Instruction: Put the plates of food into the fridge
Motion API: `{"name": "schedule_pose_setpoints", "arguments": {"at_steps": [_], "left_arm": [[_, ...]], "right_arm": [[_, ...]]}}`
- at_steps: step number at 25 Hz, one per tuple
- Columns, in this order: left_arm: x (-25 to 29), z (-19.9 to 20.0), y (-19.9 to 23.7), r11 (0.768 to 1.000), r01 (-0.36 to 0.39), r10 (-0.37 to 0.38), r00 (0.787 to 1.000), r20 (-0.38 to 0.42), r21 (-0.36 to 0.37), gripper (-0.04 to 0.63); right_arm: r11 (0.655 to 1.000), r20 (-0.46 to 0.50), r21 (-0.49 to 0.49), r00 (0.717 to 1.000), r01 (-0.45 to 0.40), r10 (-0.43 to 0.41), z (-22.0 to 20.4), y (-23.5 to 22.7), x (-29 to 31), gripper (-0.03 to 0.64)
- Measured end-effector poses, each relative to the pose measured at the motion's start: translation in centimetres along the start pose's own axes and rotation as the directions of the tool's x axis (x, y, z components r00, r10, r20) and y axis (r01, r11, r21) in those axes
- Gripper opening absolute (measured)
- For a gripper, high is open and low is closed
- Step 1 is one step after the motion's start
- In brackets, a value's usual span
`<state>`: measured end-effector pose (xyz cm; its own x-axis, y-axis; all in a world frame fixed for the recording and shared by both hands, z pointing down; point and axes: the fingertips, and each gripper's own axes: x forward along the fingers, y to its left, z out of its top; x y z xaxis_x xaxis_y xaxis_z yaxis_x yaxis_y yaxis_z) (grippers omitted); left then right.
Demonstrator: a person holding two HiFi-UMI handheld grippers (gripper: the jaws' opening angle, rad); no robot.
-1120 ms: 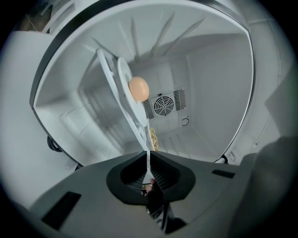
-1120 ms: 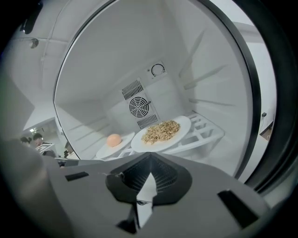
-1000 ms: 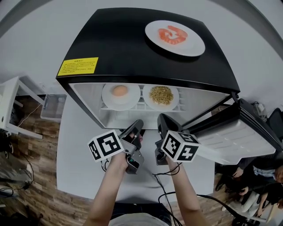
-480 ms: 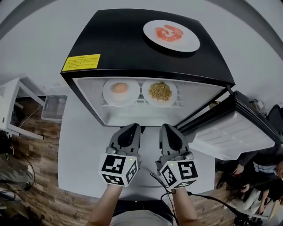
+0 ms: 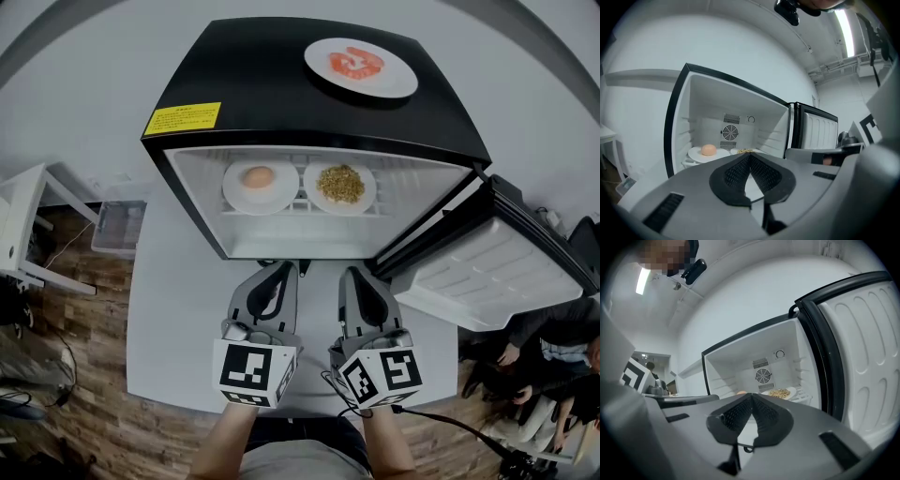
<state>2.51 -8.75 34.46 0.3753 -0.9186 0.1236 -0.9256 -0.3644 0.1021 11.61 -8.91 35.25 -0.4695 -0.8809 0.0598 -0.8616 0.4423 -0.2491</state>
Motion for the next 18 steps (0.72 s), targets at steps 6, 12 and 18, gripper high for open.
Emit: {"name": "schedule_pose_setpoints", "arguments": {"at_steps": [6, 12, 18], "left_arm": [[-1.0, 0.9, -0.2, 1.000, -0.017, 0.018, 0.999, 0.027, -0.007, 0.009], [-2.2, 2.3, 0.5, 0.996, 0.002, 0.003, 0.998, 0.060, -0.091, 0.009], [-3.7, 9.0, 1.9, 0.981, 0.087, -0.061, 0.987, 0.147, -0.172, 0.009]], "right_arm": [[1.000, 0.021, -0.017, 1.000, -0.020, 0.020, 0.7, 1.1, -0.7, 0.014], [0.997, 0.048, 0.038, 0.997, -0.069, 0.067, 2.0, 2.5, -1.3, 0.014], [0.977, 0.074, 0.104, 0.981, -0.187, 0.180, 7.3, 3.9, -1.3, 0.014]]}}
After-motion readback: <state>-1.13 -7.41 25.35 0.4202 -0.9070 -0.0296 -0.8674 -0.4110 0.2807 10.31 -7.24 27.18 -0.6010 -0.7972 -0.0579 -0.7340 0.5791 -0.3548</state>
